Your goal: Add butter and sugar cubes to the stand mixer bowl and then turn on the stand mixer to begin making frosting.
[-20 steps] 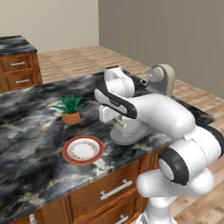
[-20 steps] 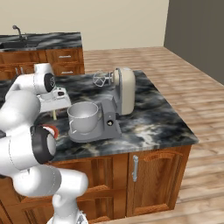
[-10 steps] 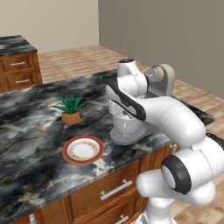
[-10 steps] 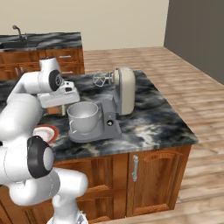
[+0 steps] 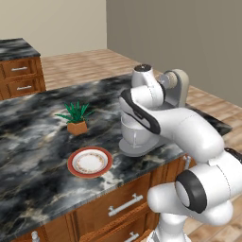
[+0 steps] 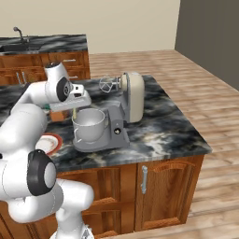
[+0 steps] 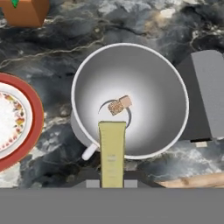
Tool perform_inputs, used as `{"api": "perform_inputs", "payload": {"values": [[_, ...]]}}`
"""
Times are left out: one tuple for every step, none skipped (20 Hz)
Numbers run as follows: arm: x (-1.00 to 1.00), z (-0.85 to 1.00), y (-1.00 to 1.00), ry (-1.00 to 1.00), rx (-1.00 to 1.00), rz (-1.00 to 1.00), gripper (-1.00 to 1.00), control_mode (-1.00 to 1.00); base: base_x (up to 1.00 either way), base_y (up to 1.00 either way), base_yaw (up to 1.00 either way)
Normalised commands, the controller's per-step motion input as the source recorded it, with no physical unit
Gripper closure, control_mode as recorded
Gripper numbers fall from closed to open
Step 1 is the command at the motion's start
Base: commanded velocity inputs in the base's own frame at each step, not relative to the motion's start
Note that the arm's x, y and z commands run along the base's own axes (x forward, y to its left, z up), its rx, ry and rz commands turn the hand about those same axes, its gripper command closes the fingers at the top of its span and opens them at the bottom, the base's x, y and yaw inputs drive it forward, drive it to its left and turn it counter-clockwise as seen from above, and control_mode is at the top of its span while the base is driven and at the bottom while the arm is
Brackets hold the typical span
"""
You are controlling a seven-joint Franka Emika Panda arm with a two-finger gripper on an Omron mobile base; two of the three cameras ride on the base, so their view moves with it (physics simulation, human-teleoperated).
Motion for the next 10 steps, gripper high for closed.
{"api": "perform_inputs", "payload": {"values": [[0.36,0.00,0.00,-0.20,0.00,-0.05,1.00,-1.00,0.00,0.00,0.00],[0.34,0.00,0.00,-0.18,0.00,-0.05,1.00,-1.00,0.00,0.00,0.00],[0.36,0.00,0.00,-0.16,0.00,-0.05,1.00,-1.00,0.00,0.00,0.00],[0.36,0.00,0.00,-0.13,0.00,-0.05,1.00,-1.00,0.00,0.00,0.00],[0.35,0.00,-0.01,-0.11,0.00,-0.05,1.00,-1.00,0.00,0.00,0.00],[0.36,0.00,0.00,-0.10,0.00,-0.04,1.00,-1.00,0.00,0.00,0.00],[0.31,0.00,-0.01,-0.06,0.00,-0.04,1.00,-1.00,0.00,0.00,0.00],[0.29,0.00,0.00,-0.04,0.00,-0.04,1.00,-1.00,0.00,0.00,0.00],[0.26,0.00,0.00,0.00,0.00,-0.04,1.00,-1.00,0.00,0.00,0.00],[0.21,0.00,-0.04,0.00,0.00,-0.04,1.00,-1.00,0.00,0.00,0.00]]}}
